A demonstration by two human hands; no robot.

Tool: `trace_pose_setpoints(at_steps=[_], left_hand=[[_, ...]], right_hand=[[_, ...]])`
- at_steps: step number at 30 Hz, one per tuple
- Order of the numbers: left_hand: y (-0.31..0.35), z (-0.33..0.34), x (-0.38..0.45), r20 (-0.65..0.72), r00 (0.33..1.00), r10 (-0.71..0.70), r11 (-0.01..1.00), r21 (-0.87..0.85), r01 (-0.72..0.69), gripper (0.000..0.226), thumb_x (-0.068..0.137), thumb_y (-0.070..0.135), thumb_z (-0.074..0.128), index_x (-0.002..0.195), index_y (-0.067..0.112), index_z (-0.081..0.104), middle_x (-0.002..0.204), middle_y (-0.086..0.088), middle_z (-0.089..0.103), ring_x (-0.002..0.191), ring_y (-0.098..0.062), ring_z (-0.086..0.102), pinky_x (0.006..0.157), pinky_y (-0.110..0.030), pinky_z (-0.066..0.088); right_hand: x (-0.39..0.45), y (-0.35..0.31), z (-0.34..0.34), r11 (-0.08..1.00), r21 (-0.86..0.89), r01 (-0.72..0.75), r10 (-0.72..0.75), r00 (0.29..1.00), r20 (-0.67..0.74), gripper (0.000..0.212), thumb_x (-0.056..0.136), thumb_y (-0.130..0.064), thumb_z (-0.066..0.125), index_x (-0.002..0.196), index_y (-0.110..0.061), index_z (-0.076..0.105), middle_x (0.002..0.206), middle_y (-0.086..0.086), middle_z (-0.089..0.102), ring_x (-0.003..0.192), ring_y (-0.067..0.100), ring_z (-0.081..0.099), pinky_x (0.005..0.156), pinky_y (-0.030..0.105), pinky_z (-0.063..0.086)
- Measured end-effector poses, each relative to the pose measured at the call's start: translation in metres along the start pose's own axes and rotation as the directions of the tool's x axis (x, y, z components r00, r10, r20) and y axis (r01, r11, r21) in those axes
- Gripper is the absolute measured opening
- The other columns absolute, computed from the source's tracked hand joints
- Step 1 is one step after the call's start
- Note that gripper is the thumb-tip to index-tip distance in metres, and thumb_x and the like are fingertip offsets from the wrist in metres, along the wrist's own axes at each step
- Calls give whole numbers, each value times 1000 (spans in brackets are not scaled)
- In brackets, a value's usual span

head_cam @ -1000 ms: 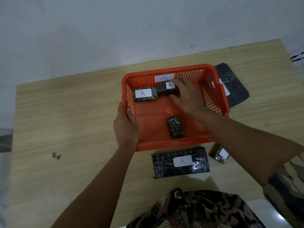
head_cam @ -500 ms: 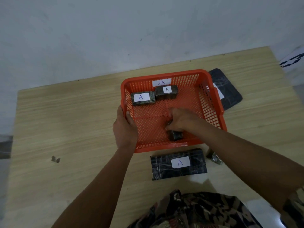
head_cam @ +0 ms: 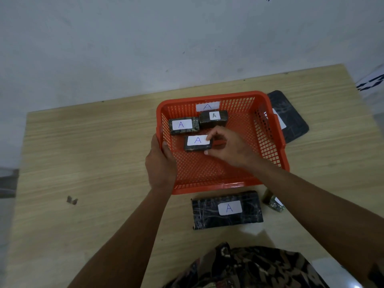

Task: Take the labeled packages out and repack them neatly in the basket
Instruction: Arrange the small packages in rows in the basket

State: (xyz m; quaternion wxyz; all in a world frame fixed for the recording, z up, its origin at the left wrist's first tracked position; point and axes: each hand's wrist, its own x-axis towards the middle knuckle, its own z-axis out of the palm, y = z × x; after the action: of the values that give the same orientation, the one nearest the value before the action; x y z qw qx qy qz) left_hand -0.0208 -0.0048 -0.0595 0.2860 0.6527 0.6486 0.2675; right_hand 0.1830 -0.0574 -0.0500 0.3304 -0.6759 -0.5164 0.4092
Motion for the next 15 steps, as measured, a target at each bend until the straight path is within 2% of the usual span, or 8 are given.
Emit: trace_pose_setpoints(at_steps=[5,10,12,15], left_hand=[[1,0,0,6,1000,-15,1000,-1,15,37,102,31,32,133,17,45,102,-6,70,82,-23,67,75,-42,56],[2,0,0,1,1000,3,1000,-2,-3,35,102,28,35,132,14,47,104,-8,70,82,-24,67,73,-37,54],[2,0,0,-4,1000,3,1000,6,-3,34,103,25,36,132,12,48,105,-9,70,83,-25,67,71,-29,48],[2,0,1,-8,1000,5,1000,5,-5,34,103,25,36,132,13,47,107,-8,70,85,-25,67,72,-28,48]], right_hand=[[0,12,7,995,-86,49,-53,997,-48,39,73,-7,86,102,-13,61,118,2,62,114,19,62,89,30,59],[15,16,21,964,-241,116,-110,993,37,36,76,-11,83,100,-21,59,114,-2,58,107,13,56,96,33,53],[22,17,28,938,-315,144,-125,989,81,34,79,-14,80,105,-23,58,118,-4,56,111,12,53,98,34,50],[29,17,36,898,-408,163,-137,986,94,37,84,-19,75,117,-22,59,130,0,54,118,18,53,95,37,50]])
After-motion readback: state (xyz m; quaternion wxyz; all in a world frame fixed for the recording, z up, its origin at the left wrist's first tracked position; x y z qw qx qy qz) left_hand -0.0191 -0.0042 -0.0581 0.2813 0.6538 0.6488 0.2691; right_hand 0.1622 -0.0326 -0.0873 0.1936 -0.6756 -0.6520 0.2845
